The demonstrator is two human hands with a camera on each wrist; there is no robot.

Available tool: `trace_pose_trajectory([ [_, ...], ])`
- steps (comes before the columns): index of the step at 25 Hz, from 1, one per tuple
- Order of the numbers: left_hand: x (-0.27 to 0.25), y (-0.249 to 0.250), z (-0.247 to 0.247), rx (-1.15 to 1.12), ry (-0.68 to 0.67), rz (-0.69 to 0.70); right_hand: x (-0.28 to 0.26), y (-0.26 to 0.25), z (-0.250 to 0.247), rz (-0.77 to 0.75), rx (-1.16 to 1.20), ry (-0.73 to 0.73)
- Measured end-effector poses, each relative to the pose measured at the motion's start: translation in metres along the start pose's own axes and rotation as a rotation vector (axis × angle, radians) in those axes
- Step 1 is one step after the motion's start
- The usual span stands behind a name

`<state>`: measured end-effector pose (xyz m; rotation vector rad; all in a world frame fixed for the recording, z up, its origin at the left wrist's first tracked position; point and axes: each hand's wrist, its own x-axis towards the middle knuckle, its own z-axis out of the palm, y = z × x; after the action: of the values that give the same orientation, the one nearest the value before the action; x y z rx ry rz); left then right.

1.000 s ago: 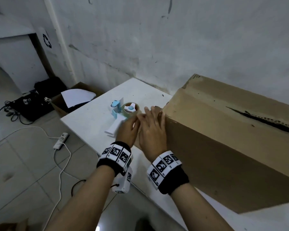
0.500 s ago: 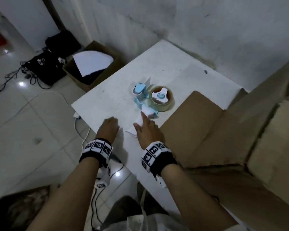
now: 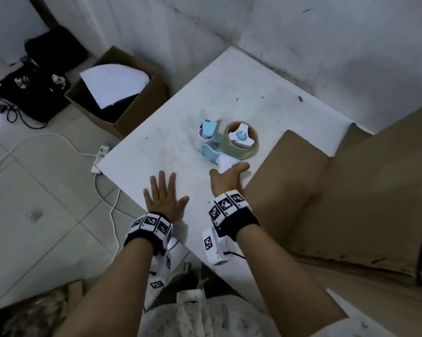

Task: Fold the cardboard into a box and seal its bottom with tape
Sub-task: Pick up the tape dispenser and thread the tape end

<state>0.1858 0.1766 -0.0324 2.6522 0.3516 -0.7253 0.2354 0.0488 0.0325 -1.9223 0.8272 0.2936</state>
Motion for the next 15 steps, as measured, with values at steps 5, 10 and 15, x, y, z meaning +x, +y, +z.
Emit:
trace_pose_trajectory([
  [5,-0.006,0.002,-0.016,0.073,-0.146,0.007,-0.009,-0.027,-0.031,0.046,0.349,-0.149],
  [10,0.0,0.045,-0.101,-0.58,-0.269,0.197,-0.054,-0.077,-0.089,-0.032,0.721,-0.609],
  [15,-0.028,0.096,-0.196,-1.151,-0.022,0.444,-0.109,-0.093,-0.141,-0.319,0.538,-0.556],
])
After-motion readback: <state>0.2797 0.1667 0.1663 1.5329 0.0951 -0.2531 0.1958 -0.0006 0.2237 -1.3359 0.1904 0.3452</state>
